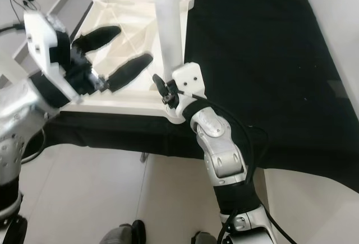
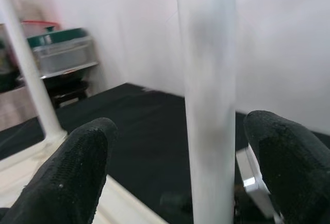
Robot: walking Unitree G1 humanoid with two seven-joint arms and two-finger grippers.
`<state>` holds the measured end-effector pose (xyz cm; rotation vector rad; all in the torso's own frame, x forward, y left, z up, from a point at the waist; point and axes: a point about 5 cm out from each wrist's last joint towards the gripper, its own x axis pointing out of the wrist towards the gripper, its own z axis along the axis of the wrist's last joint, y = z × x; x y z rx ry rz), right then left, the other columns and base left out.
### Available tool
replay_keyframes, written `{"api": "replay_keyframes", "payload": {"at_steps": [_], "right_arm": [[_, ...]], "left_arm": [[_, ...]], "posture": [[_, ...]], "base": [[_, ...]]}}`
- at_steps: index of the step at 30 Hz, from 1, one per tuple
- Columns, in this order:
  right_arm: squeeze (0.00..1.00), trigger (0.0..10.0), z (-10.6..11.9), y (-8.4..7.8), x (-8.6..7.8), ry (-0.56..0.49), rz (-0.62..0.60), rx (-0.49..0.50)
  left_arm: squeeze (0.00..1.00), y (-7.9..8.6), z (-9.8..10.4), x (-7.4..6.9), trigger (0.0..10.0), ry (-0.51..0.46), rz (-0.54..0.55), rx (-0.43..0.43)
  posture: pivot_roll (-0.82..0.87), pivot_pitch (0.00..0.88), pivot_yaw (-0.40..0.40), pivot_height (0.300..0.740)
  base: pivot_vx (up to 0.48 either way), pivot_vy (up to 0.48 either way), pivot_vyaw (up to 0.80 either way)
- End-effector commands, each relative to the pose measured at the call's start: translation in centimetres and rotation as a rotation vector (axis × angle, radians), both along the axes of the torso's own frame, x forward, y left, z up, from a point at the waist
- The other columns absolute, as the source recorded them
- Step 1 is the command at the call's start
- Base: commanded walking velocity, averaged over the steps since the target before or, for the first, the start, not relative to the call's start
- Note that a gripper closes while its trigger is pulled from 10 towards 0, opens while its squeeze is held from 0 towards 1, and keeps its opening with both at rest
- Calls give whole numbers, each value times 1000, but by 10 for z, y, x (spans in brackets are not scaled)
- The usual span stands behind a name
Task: Building children table
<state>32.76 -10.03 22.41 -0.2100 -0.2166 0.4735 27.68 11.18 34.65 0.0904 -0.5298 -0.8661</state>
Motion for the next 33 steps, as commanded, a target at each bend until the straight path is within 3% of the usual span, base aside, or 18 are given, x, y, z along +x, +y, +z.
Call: {"api": "replay_keyframes", "payload": {"at_steps": [1,2,4,8,9,12,19,24,25,27,28,33], "right_arm": [[0,10000,-39,4,-2,182,9,-56],[0,10000,-39,4,-2,182,9,-56],[0,10000,-36,4,-2,177,10,-52],[0,10000,-35,4,-2,177,10,-50],[0,10000,-33,5,-2,176,11,-47],[0,10000,-32,6,-2,175,16,-44],[0,10000,-29,10,-3,172,28,-33],[0,10000,-27,11,-3,171,33,-26],[0,10000,-27,12,-3,170,34,-23],[0,10000,-27,12,-3,170,34,-20],[0,10000,-26,12,-3,169,34,-20],[0,10000,-26,12,-3,168,34,-17]], "left_arm": [[0,-1,-2,4,10000,23,-31,2],[0,-1,-2,4,10000,23,-31,2],[0,-9,3,18,10000,49,-60,31],[0,-11,4,21,10000,52,-70,41],[0,-18,7,30,10000,71,-103,66],[0,-22,8,37,10000,82,-125,90],[0,-38,12,46,10000,99,-232,174],[0,-43,14,53,10000,90,-249,201],[0,-45,15,56,5059,84,-249,200],[0,-46,16,58,5059,79,-251,200],[0,-46,18,59,0,74,-257,195],[0,-49,22,60,0,49,-270,193]], "posture": [[35,201,51,740],[35,201,51,740],[28,203,54,740],[28,203,53,740],[24,204,55,740],[23,205,58,740],[28,207,62,740],[26,207,65,740],[24,207,67,740],[24,207,67,740],[21,207,71,740],[19,207,72,740]], "base": [[0,0,0],[0,0,0],[0,0,0],[0,0,0],[0,0,0],[0,0,0],[0,0,0],[0,0,0],[0,0,0],[0,0,0],[0,0,0],[0,0,0]]}}
